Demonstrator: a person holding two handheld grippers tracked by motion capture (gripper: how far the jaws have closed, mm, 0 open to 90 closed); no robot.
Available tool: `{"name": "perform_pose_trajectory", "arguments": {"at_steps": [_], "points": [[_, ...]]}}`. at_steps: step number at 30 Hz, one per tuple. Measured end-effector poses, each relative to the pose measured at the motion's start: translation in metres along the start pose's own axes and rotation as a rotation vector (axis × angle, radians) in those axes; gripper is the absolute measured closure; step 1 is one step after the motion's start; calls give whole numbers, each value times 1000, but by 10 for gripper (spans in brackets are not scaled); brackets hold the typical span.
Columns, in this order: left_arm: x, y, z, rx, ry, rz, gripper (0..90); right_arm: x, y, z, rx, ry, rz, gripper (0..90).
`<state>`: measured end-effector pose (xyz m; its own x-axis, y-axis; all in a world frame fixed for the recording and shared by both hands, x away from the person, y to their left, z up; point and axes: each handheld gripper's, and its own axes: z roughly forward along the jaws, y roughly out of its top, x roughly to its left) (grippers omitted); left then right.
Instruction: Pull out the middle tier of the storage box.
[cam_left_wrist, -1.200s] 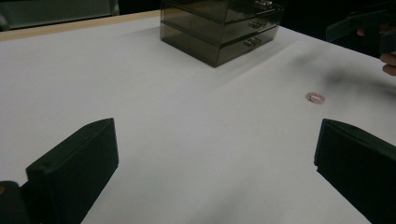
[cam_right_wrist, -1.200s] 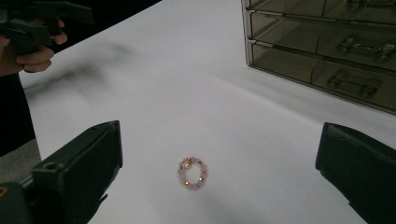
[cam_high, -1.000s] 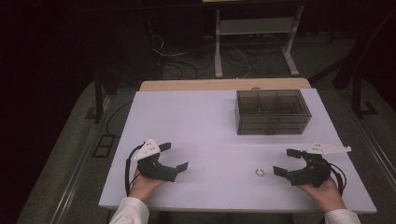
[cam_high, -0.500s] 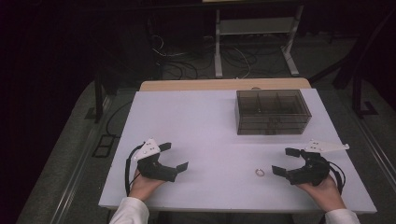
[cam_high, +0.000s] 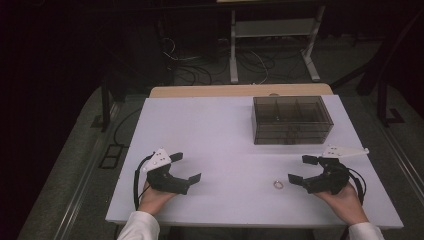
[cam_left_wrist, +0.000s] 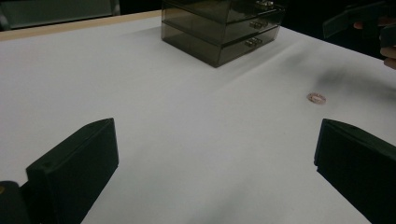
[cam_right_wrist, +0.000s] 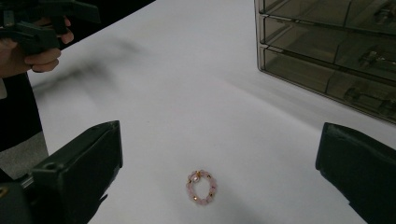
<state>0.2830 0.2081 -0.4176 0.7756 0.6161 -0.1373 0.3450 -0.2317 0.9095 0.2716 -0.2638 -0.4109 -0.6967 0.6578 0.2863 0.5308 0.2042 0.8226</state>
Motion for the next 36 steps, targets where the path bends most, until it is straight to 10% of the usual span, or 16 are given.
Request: {"name": "perform_pose_trajectory", "arguments": {"at_steps": [36], "points": [[0,0,2,0,4,-4,0,-12,27,11,40,7,30,2]]}}
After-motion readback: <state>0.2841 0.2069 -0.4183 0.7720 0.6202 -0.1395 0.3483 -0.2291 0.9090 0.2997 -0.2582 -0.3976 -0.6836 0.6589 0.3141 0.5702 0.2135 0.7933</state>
